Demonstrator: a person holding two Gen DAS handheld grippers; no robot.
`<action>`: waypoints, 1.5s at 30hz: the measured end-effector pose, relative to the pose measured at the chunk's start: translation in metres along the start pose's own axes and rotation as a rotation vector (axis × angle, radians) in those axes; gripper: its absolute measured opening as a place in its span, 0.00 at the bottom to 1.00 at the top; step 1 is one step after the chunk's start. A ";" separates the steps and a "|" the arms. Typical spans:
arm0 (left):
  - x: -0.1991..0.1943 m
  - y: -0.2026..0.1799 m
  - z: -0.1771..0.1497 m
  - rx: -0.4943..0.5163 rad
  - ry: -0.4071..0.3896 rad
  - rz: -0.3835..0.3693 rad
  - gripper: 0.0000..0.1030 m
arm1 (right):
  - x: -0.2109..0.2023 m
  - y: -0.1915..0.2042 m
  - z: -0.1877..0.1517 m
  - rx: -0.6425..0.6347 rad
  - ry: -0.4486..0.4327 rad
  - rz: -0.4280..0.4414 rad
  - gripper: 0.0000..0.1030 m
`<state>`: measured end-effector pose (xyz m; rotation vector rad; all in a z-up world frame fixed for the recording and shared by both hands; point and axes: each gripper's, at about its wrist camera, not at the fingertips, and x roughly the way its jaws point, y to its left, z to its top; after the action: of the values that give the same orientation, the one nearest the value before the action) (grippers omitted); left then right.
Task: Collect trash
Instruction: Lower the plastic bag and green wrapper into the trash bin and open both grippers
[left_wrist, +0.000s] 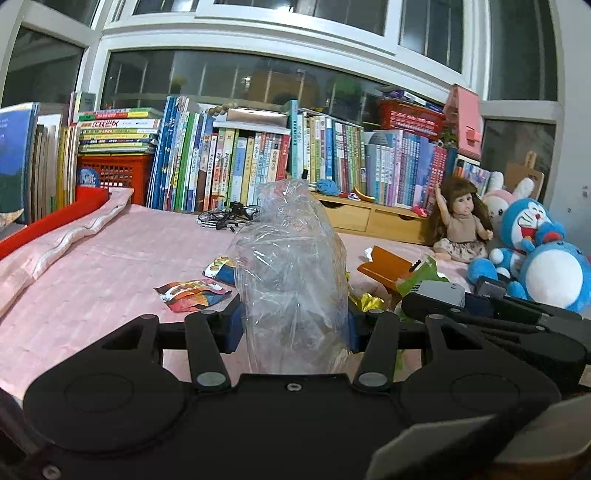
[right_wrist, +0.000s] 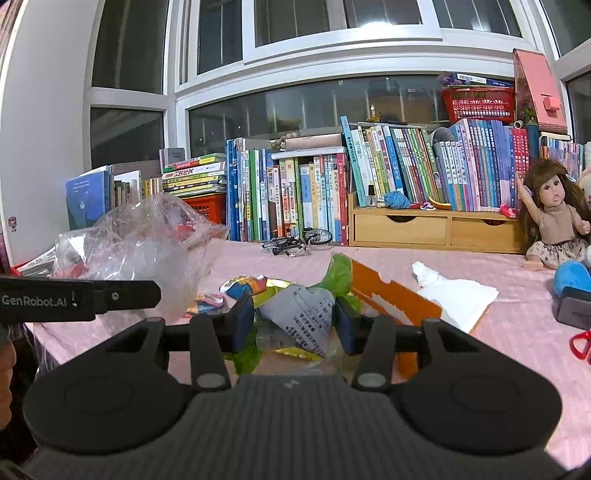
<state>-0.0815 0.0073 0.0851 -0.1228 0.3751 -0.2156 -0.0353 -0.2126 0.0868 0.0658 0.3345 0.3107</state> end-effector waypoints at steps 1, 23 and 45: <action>-0.004 -0.001 -0.002 0.005 0.003 -0.006 0.47 | -0.002 0.001 -0.001 -0.003 0.002 0.001 0.50; -0.067 -0.017 -0.067 0.139 0.237 -0.126 0.47 | -0.073 0.012 -0.058 -0.011 0.169 0.024 0.50; -0.050 -0.029 -0.140 0.178 0.542 -0.146 0.47 | -0.049 0.009 -0.132 0.043 0.477 0.058 0.50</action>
<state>-0.1849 -0.0202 -0.0225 0.0884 0.8850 -0.4272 -0.1260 -0.2176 -0.0217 0.0431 0.8136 0.3755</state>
